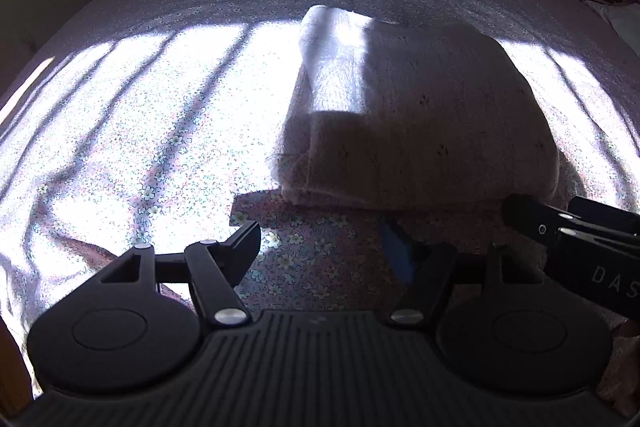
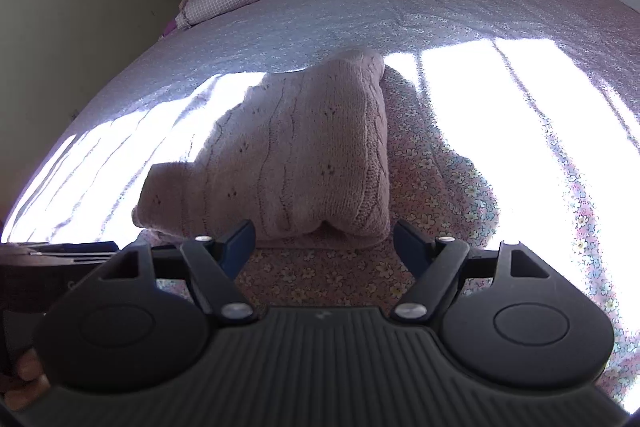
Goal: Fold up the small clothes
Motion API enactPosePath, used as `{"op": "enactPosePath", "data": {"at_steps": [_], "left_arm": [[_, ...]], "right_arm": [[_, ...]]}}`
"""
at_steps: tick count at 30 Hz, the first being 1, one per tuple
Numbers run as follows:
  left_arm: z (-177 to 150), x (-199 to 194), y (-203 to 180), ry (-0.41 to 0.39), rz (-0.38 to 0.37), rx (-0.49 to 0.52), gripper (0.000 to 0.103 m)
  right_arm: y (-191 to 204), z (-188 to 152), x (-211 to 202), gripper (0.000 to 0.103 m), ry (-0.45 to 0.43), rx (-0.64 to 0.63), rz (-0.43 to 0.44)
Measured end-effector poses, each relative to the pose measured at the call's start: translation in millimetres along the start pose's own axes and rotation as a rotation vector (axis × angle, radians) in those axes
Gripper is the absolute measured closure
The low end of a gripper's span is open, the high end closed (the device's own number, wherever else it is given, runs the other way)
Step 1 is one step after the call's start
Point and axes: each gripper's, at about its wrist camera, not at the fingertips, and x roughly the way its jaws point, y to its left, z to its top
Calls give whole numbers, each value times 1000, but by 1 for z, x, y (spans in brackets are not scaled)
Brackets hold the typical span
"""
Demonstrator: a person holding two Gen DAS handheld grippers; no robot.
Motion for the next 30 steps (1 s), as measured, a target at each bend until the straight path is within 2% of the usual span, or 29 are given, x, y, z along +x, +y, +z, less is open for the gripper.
{"op": "enactPosePath", "data": {"at_steps": [30], "left_arm": [[-6, -5, 4, -23, 19, -14, 29]], "right_arm": [[9, -3, -8, 25, -13, -43, 8]]}}
